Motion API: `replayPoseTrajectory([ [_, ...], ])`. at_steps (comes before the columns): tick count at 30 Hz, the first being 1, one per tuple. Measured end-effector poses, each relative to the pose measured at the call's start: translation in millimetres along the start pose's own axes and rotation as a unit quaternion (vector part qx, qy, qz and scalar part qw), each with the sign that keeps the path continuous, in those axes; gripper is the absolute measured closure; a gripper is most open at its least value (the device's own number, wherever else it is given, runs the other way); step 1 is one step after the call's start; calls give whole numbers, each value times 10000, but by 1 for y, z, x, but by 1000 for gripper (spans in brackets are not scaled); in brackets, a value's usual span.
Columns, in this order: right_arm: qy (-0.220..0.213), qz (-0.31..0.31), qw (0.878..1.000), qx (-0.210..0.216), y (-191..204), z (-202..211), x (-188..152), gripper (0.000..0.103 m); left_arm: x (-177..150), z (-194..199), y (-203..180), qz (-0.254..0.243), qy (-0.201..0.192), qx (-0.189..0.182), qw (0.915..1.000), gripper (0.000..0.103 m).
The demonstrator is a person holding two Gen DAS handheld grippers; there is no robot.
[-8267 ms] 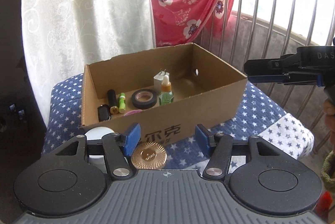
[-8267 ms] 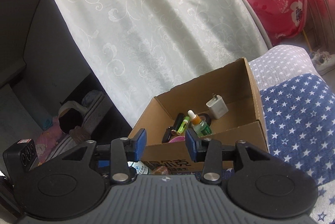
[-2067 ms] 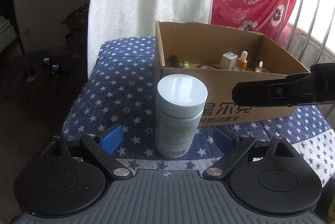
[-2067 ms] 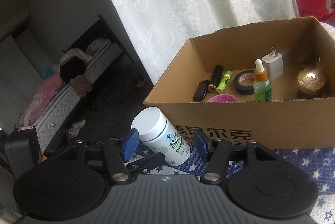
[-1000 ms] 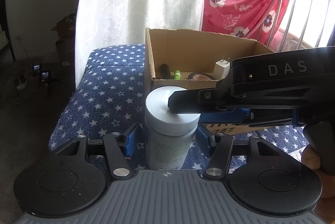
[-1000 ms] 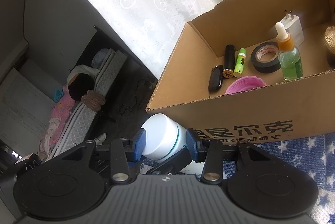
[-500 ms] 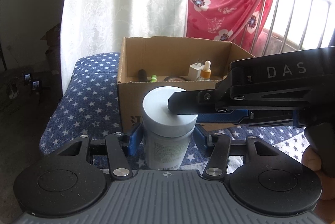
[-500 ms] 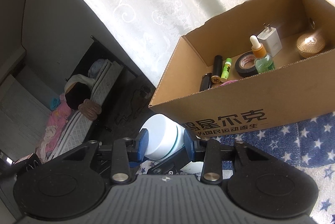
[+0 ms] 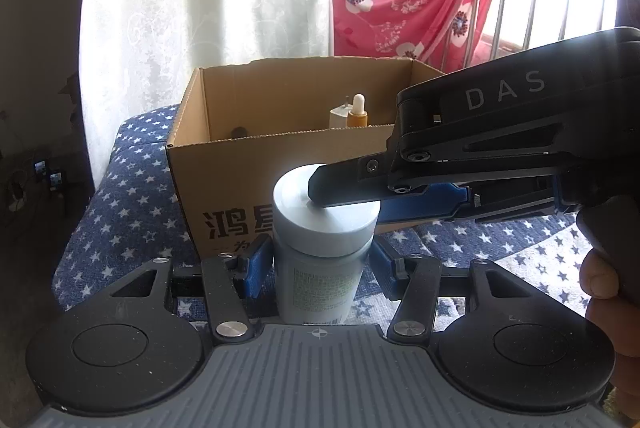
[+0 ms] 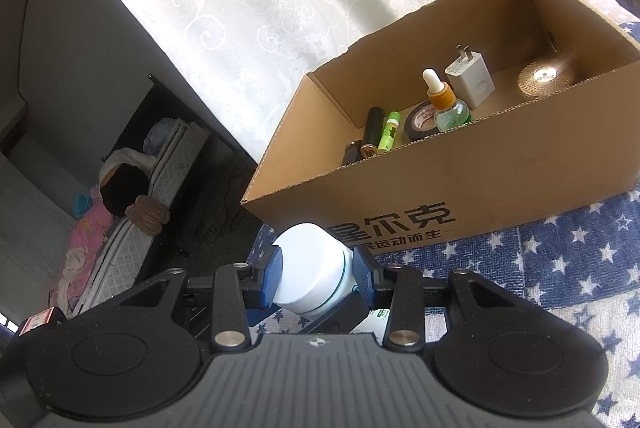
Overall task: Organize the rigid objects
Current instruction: 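Lift the white pill bottle and carry it over the box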
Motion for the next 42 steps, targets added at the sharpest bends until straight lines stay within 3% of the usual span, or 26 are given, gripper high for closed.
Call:
replayPoseTrajectory([
  [24, 60, 87, 9998, -138, 5, 1, 1, 60, -6, -12, -1, 40, 171, -121, 9998, 50],
  [42, 60, -2, 9999, -97, -2, 4, 1, 60, -6, -18, -8, -160, 222, 12, 9996, 50],
])
Point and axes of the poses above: each gripper's, at about its wrist camera, not at the fingertips, and z roughly against the way its jaws point, y to its left, x to its top, the point moved 7 cm from there along -z, roughly the way its jaws point, and after that the axes turned 3 degrees about -x, right-handed, at the moved point
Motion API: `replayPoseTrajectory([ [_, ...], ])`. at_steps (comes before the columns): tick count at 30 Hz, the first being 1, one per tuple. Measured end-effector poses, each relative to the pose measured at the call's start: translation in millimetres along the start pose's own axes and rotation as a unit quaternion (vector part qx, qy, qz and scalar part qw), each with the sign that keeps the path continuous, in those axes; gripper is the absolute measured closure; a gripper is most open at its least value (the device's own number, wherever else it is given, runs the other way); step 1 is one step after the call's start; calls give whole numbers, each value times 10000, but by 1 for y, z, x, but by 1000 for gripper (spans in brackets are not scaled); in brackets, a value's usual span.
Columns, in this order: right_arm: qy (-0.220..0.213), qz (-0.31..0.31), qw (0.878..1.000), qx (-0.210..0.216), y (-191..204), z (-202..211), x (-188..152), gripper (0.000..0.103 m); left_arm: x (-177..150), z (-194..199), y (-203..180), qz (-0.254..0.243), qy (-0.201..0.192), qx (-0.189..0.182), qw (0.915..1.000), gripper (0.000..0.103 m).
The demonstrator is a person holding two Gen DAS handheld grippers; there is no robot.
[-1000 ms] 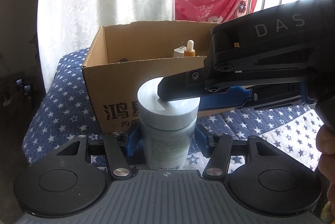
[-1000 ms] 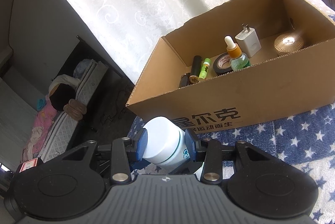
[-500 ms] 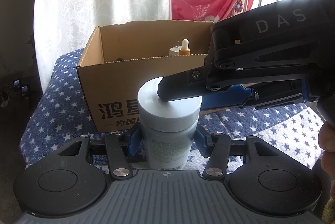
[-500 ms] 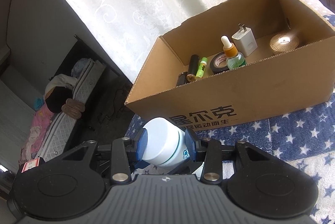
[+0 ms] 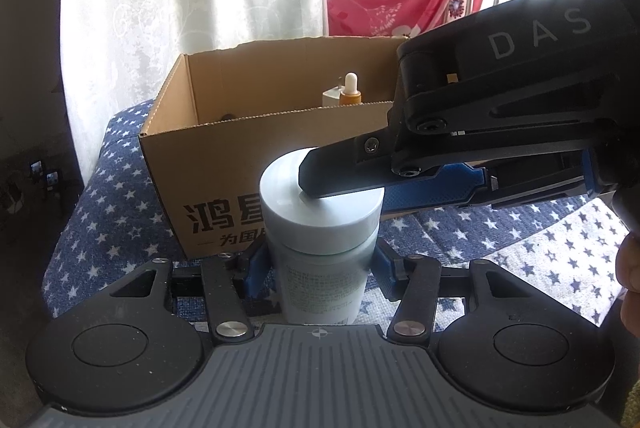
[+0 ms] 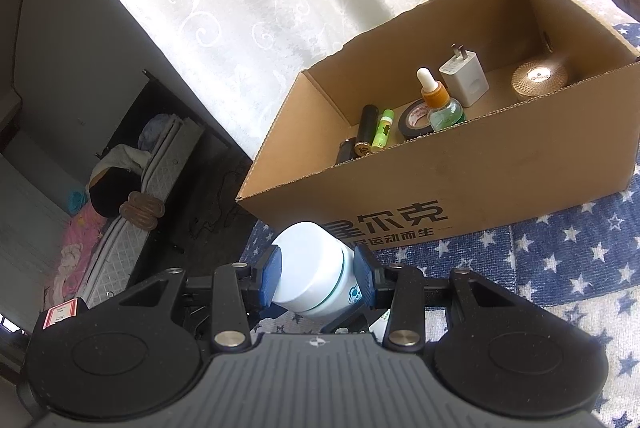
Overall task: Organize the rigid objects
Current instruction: 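Lift the white pill bottle and carry it over the box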
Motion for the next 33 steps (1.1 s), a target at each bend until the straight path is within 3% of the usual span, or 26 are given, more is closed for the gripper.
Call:
replayPoseTrajectory([
  [33, -160, 75, 9998, 102, 6, 20, -1, 59, 5, 13, -11, -9, -138, 25, 9999, 50],
])
Point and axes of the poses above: each gripper's, at about its wrist camera, not at the fingertips, and z roughly against the way its jaws point, y to its left, x to its top, the point moved 7 cm from there along -z, roughly the way its jaws point, and after that the axes turned 3 degrees about -x, right-handed, at the moved point
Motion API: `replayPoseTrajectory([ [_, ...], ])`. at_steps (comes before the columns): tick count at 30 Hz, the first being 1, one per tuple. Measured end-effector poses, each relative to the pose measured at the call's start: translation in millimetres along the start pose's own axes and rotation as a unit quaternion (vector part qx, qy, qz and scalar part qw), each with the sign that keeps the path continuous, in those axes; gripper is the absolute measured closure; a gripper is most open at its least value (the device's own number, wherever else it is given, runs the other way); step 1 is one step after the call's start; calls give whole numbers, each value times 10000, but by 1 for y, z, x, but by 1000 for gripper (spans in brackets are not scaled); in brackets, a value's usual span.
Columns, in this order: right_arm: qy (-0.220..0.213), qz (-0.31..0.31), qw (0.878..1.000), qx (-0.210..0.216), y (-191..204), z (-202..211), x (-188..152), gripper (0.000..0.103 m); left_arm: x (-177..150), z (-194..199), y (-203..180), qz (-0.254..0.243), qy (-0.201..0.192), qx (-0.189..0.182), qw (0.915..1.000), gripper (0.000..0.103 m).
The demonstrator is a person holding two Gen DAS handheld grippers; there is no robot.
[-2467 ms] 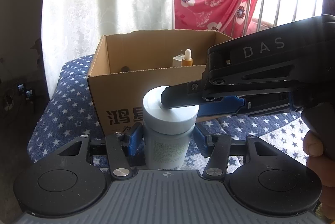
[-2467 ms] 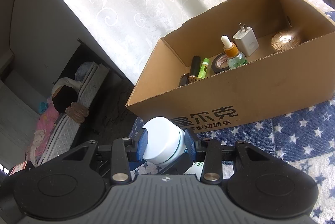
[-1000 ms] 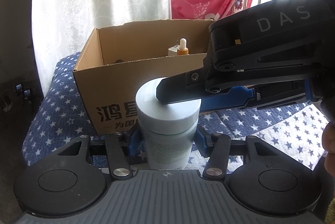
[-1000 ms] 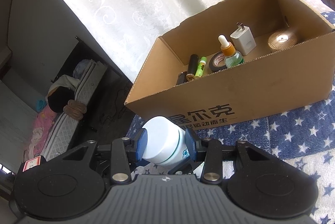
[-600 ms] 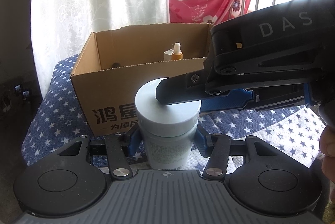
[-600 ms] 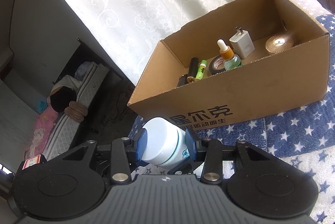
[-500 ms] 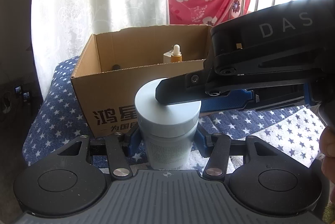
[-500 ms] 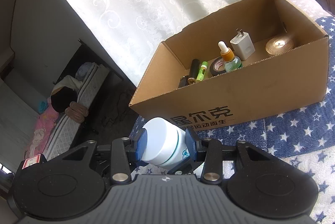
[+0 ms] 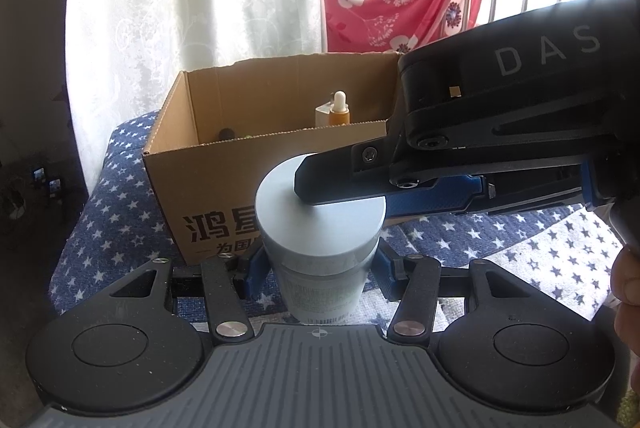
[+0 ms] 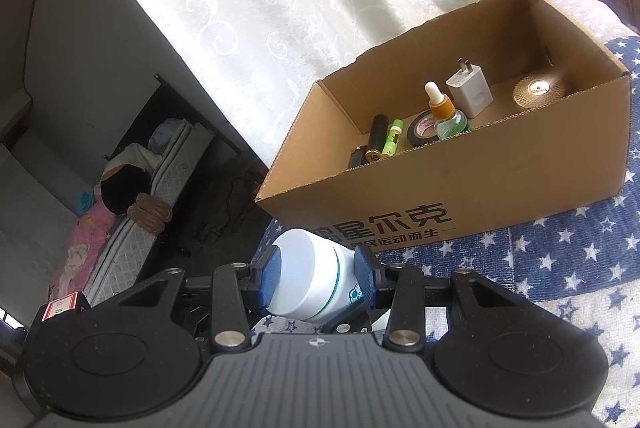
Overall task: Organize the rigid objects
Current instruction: 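Lift the white pill bottle and carry it over the box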
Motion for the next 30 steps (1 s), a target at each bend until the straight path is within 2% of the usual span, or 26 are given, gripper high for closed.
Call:
replayPoseTrajectory([
  [18, -51, 61, 9999, 65, 14, 5, -5, 59, -2, 13, 1, 46, -70, 67, 9999, 50],
  [24, -202, 35, 9997, 145, 21, 16, -8, 59, 3, 26, -4, -47, -147, 66, 9999, 50],
  [30, -522, 174, 9982, 243, 33, 41, 2, 59, 23, 44, -13, -262, -406, 56, 9988, 50],
])
Point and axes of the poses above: each gripper's, at about its wrist camera, not at the fingertips, and z roughly against the way its jaws point, y to its left, x to its top, the point moved 7 cm from there along -z, roughly the way its jaws point, and after that the axes turned 3 degrees about -x, right-handed, at the moved point
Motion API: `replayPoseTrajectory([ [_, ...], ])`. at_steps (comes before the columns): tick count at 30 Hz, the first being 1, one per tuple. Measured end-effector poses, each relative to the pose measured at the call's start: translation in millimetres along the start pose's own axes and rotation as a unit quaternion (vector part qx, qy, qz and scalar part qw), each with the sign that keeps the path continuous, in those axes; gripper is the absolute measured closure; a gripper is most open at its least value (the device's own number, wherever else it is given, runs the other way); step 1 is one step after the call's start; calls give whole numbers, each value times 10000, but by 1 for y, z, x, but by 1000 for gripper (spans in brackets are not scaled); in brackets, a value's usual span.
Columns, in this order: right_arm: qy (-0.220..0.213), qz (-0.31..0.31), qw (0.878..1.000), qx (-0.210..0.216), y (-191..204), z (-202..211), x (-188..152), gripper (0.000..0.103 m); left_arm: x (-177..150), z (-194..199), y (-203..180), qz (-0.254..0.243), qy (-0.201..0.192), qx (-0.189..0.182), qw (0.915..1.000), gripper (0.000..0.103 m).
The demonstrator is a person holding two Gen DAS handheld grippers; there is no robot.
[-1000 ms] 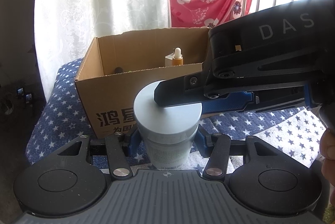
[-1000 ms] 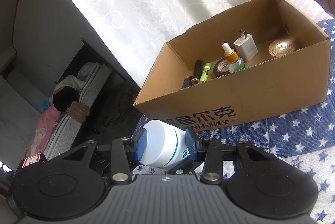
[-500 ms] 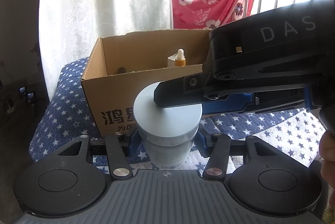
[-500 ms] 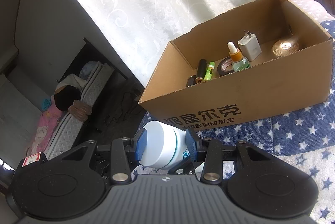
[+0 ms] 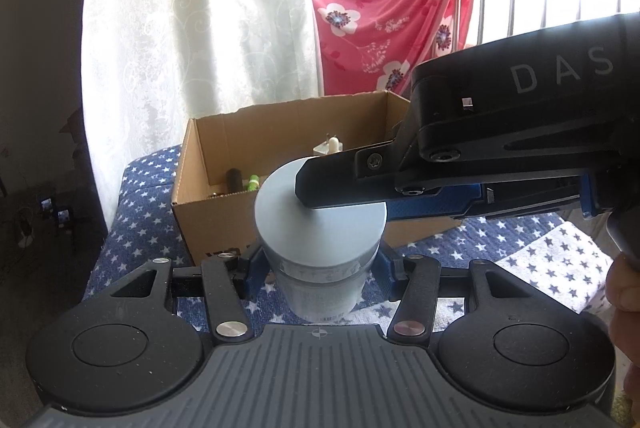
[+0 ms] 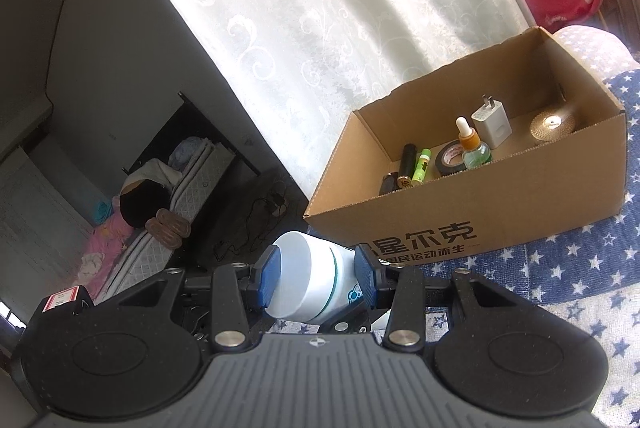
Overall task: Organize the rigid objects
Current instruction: 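Lift the white pill bottle and carry it over the box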
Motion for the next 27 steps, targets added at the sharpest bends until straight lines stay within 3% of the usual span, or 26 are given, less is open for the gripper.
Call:
replayPoseTrajectory([
  [8, -432, 373, 9983, 147, 14, 25, 42, 58, 50, 5, -9, -280, -346, 52, 9990, 50],
  [16, -856, 580, 9946, 40, 8, 42, 93, 58, 106, -16, -25, -503, -547, -193, 9971, 50],
  [21, -967, 517, 9939, -134, -17, 37, 127, 58, 133, -51, -33, -490, -313, -468, 9972, 50],
  [27, -746, 129, 9969, -232, -66, 13, 146, 58, 134, -107, -45, -547, 160, -539, 9969, 50],
])
Point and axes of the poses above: each gripper's, at about its wrist camera, not at the fingertips, and z roughly against the way its jaws point, y to its left, x to its top, the point moved 7 cm from there along -z, roughly the way its jaws point, and after that the axes turned 3 degrees about -x, right-handed, at the moved point
